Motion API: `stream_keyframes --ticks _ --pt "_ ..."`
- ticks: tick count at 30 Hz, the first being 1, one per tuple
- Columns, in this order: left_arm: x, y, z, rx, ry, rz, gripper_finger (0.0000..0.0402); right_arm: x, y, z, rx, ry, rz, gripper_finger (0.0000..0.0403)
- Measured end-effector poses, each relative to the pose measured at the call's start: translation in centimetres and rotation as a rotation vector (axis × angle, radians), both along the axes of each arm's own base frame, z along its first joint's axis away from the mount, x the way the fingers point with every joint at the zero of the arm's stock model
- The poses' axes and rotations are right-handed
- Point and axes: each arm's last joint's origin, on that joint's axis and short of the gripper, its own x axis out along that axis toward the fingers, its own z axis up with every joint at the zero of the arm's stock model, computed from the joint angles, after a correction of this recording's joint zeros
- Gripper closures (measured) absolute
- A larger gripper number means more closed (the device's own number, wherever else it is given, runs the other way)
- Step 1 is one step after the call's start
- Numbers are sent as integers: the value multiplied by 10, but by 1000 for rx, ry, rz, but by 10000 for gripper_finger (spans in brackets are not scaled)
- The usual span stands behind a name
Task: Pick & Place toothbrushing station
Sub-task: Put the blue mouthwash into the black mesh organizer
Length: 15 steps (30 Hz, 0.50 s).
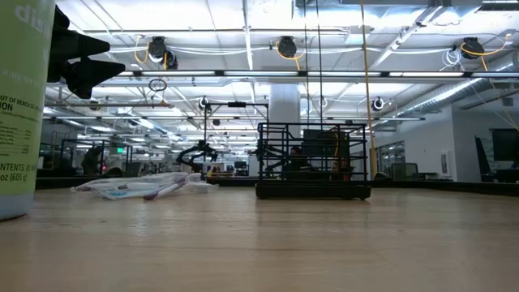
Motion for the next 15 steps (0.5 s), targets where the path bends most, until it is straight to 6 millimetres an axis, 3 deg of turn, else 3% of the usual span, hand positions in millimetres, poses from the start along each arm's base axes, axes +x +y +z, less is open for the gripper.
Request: stream_keyframes --ticks 15 --pt "0 0 0 0 0 0 133 -10 -25 -30 -116 24 -9 179"
